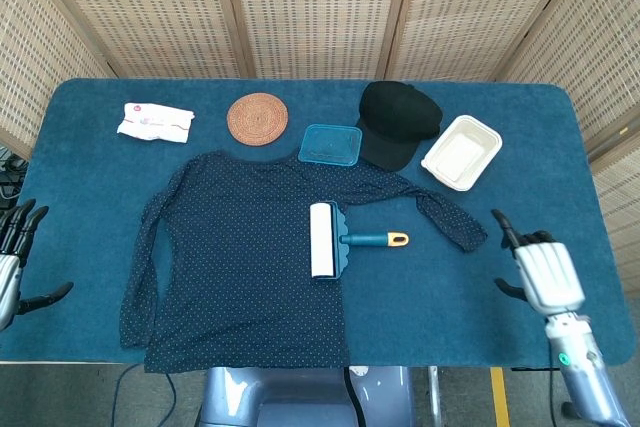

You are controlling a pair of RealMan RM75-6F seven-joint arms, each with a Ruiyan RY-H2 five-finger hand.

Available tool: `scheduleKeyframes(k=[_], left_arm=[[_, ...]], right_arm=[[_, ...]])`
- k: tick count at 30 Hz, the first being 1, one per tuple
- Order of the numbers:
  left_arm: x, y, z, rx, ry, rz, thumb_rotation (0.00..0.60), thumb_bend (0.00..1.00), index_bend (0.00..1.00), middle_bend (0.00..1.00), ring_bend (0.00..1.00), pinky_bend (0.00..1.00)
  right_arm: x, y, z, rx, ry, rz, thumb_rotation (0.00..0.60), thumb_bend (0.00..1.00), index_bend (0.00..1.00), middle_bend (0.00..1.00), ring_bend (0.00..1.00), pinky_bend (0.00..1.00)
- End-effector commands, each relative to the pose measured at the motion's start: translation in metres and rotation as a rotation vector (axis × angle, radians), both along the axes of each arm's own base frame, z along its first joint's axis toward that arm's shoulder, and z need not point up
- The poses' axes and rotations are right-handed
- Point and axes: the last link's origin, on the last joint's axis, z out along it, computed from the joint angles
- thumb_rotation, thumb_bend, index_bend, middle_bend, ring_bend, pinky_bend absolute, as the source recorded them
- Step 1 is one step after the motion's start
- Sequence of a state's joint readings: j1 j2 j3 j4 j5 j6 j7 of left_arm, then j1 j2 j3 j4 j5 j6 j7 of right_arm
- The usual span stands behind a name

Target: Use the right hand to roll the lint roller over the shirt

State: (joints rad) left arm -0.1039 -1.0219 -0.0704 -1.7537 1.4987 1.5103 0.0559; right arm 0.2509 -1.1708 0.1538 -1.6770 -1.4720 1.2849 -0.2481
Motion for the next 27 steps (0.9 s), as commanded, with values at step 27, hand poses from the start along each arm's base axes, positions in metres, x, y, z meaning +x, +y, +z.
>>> scheduleKeyframes(k=[27], left_arm=[[-0.008,0.014,-0.002,0.006,0.014,0.058,0.6,0.0,0.0,0.0,0.0,0.0]], right_arm=[[0.149,-0.104,-0.175,0.289,0.063,-0.106,0.6,0.31,0.34,1.0,1.0,1.0]])
